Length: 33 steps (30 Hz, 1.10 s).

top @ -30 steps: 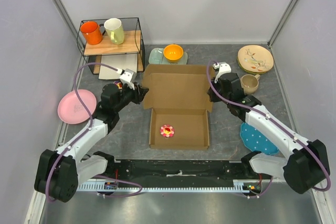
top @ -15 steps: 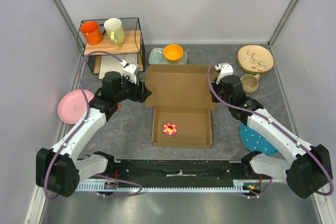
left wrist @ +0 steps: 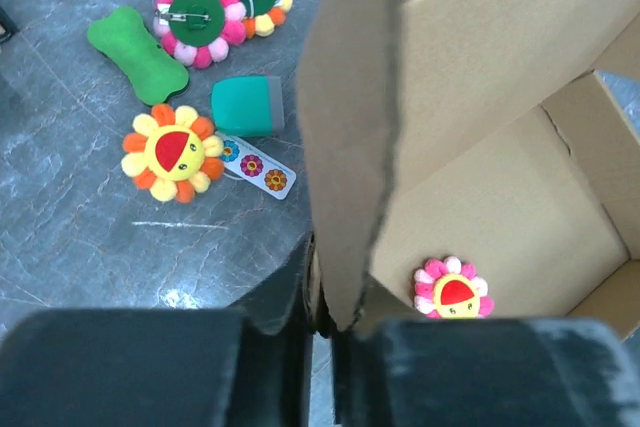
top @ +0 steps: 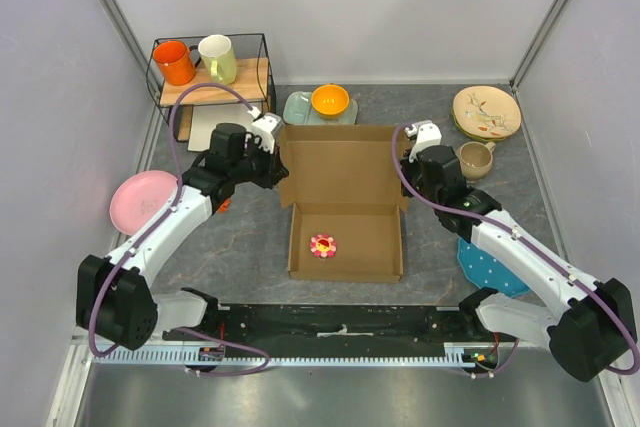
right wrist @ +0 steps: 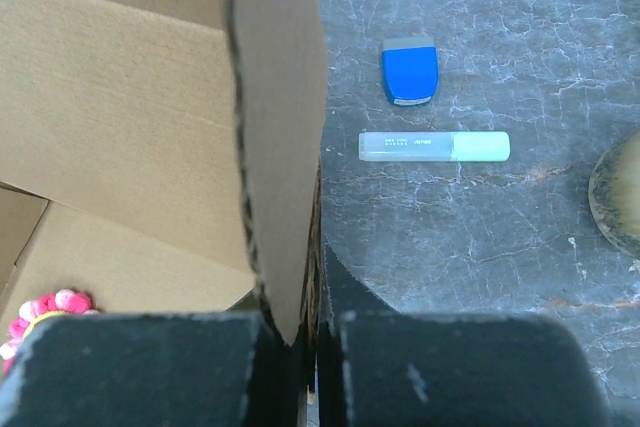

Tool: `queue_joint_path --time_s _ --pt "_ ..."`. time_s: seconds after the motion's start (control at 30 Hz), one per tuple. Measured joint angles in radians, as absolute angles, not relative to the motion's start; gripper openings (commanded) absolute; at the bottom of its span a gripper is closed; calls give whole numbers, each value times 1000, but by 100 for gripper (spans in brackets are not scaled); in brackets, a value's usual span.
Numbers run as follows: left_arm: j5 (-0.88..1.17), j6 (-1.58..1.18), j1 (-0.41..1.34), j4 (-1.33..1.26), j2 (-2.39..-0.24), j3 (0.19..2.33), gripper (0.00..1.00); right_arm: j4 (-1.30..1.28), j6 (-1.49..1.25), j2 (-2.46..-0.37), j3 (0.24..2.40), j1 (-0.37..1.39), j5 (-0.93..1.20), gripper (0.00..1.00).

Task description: Fold the paper box

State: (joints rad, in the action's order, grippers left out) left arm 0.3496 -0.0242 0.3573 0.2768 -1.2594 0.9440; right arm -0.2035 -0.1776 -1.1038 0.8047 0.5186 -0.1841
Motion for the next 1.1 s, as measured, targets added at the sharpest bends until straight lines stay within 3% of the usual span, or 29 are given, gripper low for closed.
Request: queue_joint_path --time_s 0.03,0.23,0.33,0.37,0.47,0.7,0.8,1.03,1.1 --pt "349 -16 363 281 -1259 944 2 -204 -177 -1104 805 521 -189 0" --pt "331 -11 387 245 -1197 896 2 -198 -178 -1094 802 536 -221 0" --pt "284 -20 430 189 -1132 834 2 -196 -187 -1087 801 545 -247 8" --pt "260 -22 451 166 -1111 812 2 -197 -190 -1084 799 546 -260 17" --pt "182 -26 520 99 -1066 749 2 -212 -207 -1074 798 549 -290 29" --pt "62 -29 566 9 -1047 691 2 -273 -224 -1032 798 564 -311 34" --pt "26 -28 567 -4 -1041 682 2 -292 -224 -1016 799 566 -314 34" --pt "-8 -21 567 -14 -1040 682 2 -317 -230 -1011 799 566 -314 12" --pt "-10 -22 570 -23 -1039 679 2 -315 -236 -1013 799 570 -310 10"
